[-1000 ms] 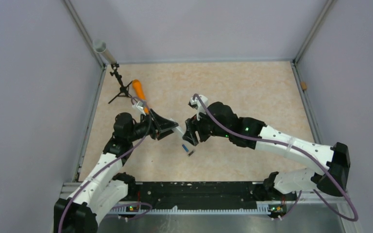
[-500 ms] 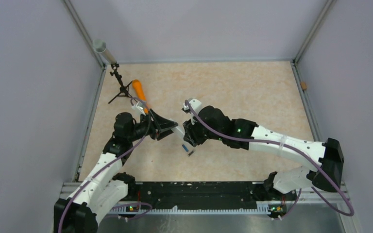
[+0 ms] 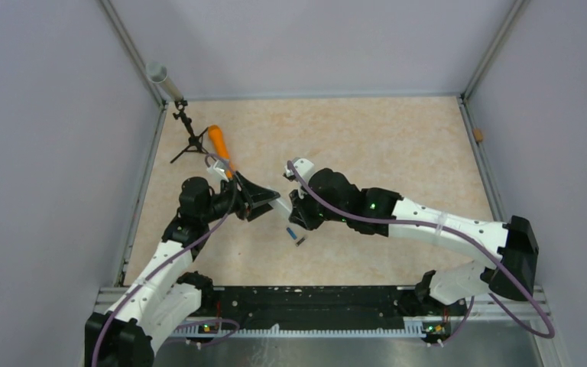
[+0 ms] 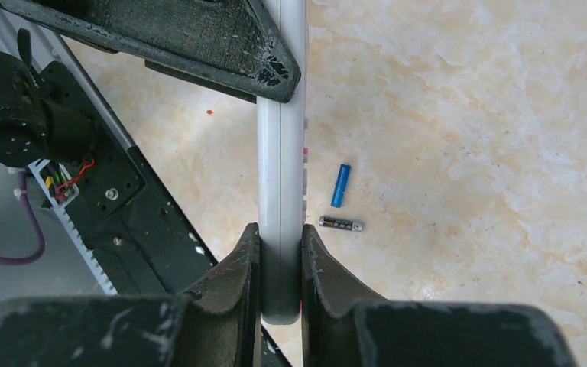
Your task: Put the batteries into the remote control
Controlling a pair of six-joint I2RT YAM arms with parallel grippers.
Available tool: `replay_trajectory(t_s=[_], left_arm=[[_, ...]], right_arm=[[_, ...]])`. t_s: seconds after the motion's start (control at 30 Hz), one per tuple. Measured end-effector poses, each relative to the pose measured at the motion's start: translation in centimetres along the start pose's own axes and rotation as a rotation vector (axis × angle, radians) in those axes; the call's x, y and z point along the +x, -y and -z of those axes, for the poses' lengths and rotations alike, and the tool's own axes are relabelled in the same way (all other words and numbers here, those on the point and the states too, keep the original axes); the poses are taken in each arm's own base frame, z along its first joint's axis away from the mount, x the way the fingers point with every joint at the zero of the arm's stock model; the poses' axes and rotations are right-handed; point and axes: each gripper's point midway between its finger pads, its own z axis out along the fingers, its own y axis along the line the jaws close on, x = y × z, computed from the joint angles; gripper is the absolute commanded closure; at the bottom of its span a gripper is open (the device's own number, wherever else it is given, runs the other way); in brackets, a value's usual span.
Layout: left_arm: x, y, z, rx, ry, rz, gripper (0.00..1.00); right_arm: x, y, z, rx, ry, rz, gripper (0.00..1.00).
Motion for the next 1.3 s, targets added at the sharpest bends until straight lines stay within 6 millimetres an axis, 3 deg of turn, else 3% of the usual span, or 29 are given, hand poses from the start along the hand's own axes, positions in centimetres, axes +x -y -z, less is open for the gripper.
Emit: replay_trajectory(t_s=[0.03, 0.13, 0.3, 0.43, 0.8, 1.07, 1.3], left_arm=[[0.0, 0.0, 0.0, 0.001, 0.000, 0.000, 0.59], [0.0, 0.1, 0.1, 0.011, 0.005, -0.010, 0.36], [0.2, 0.6, 0.3, 0.041, -0.001, -0.051, 0.14], [0.6, 1.3, 0.4, 0.084, -0.025, -0.109, 0.04], [2.4, 2.4, 1.1, 0.188, -0.139, -0.324, 0.01], [3.7, 4.8, 2.3, 0.261, -0.239, -0.491, 0.01], [5.5, 5.1, 3.3, 0.307, -0.313, -0.549, 0.02]], right_arm=[[0.0, 0.0, 0.0, 0.000, 0.000, 0.000, 1.00], [0.0, 0.0, 0.0, 0.002, 0.002, 0.005, 1.00], [0.3, 0.2, 0.2, 0.006, -0.014, 0.008, 1.00], [0.6, 0.4, 0.9, -0.003, -0.029, 0.007, 1.00], [-0.9, 2.0, 5.3, -0.170, 0.000, -0.083, 1.00], [0.5, -1.2, 6.9, -0.402, -0.059, -0.093, 1.00], [1.0, -3.4, 8.2, -0.566, -0.089, -0.100, 1.00]])
